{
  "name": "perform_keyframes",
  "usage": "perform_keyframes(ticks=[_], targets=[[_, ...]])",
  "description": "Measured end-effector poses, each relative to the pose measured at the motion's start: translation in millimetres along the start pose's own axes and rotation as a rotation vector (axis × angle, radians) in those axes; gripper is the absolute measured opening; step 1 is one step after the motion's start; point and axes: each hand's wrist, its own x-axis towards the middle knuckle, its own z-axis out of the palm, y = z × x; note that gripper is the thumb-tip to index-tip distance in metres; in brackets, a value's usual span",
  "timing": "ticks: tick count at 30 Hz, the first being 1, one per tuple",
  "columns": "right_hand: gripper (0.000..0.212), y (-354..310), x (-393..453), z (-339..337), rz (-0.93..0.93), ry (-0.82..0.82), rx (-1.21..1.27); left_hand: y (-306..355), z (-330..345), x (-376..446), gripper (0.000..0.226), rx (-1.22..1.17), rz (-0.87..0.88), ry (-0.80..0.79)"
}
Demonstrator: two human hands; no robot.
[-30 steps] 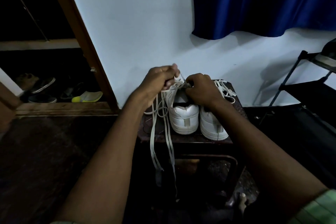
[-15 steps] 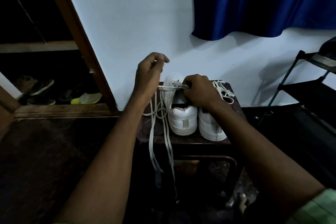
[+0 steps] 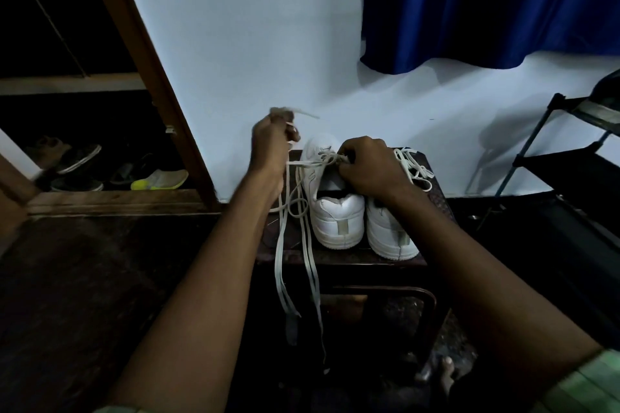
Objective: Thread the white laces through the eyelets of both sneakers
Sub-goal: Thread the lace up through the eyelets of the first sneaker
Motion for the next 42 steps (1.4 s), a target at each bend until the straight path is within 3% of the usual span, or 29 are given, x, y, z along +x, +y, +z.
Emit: perform_keyframes(ticks=[2, 7, 9, 12, 17, 21, 24, 26, 31, 34, 38, 40, 42], targets=[[0.023, -0.3, 0.3, 0.1, -0.022, 0.032, 0.034, -2.6, -7.0, 9.0, 0.037, -0.002, -0.111, 0.067], [0.022, -3.6, 0.7, 0.2, -0.148, 0.053, 0.017, -30.4, -29.7, 18.0, 0.063, 0.791, -0.263, -0.047], [0.019, -4.0, -0.1, 1.1, -0.157, 0.069, -0.05, -31.2, -28.2, 10.3, 0.063, 0.97, -0.209, -0.113], [0.015, -5.3, 0.9, 6.4, -0.173, 0.059, -0.097, -30.1, -20.2, 2.9, 0.064, 1.14, 0.081, -0.054], [0.011, 0.9, 6.2, 7.3, -0.137, -0.044, 0.119, -24.2, -6.7, -4.1, 0.086, 0.869, 0.444, -0.167], [0.025, -2.9, 5.4, -1.3, 0.177, -0.129, 0.724, -25.8, -7.3, -5.0, 0.109, 0.739, 0.383, -0.399], [0.01, -3.1, 3.4, -7.3, 0.244, -0.15, 0.776, -37.2, -3.3, -10.2, 0.09, 0.865, 0.449, -0.405], [0.023, -4.3, -1.4, -8.8, 0.223, -0.197, 0.743, -47.3, 0.2, -12.7, 0.078, 0.915, 0.541, -0.33], [0.02, 0.0, -0.9, -11.7, 0.308, -0.169, 0.983, -57.3, 5.5, -11.1, 0.046, 0.689, 0.556, -0.269], [0.025, 5.2, 3.8, -14.2, 0.371, -0.166, 1.106, -55.9, 7.2, -11.6, 0.029, 0.753, 0.62, -0.228], [0.033, 0.0, 3.1, -17.6, 0.345, -0.182, 1.013, -57.9, 7.3, -10.6, 0.018, 0.851, 0.626, -0.178], [0.025, -4.4, -0.4, -13.9, 0.256, -0.161, 0.819, -58.2, 6.6, -10.8, 0.019, 0.848, 0.608, -0.177], [0.02, -9.6, -3.1, -10.2, 0.193, -0.145, 0.86, -58.6, 7.2, -11.7, 0.02, 0.834, 0.589, -0.166]])
